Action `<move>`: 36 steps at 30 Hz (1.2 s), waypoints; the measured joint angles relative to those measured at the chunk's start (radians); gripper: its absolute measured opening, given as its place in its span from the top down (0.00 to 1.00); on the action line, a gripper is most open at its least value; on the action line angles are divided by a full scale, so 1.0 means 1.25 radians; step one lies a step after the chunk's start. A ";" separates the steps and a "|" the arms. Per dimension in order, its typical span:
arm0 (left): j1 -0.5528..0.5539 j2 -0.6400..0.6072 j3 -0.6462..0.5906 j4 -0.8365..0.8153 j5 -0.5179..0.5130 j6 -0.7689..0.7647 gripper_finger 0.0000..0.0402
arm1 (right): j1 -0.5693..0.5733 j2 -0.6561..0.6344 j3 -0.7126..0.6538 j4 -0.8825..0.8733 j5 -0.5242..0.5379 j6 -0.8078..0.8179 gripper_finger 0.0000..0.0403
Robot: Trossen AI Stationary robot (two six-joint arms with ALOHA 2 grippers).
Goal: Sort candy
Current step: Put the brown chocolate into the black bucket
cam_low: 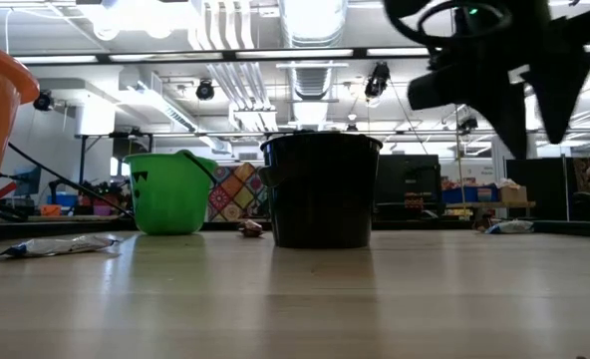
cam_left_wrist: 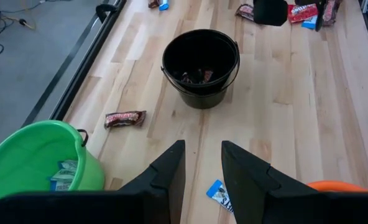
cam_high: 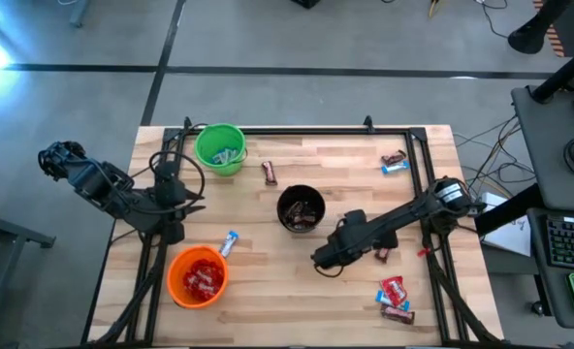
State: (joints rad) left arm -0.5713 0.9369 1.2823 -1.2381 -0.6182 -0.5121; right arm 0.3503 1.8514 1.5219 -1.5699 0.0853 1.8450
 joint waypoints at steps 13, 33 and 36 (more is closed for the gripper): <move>0.000 -0.008 0.000 0.004 0.000 -0.027 0.78 | 0.083 -0.106 -0.127 0.045 -0.025 0.183 0.59; 0.000 -0.007 0.000 0.021 0.000 -0.073 0.78 | 0.133 -0.245 -0.376 0.241 -0.048 0.297 0.64; 0.000 -0.007 0.000 0.021 0.000 -0.043 0.78 | 0.133 -0.249 -0.401 0.292 -0.041 0.320 0.64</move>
State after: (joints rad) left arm -0.5713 0.9287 1.2823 -1.2121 -0.6178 -0.5665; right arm 0.5171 1.5399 1.0211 -1.2051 0.0340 2.2453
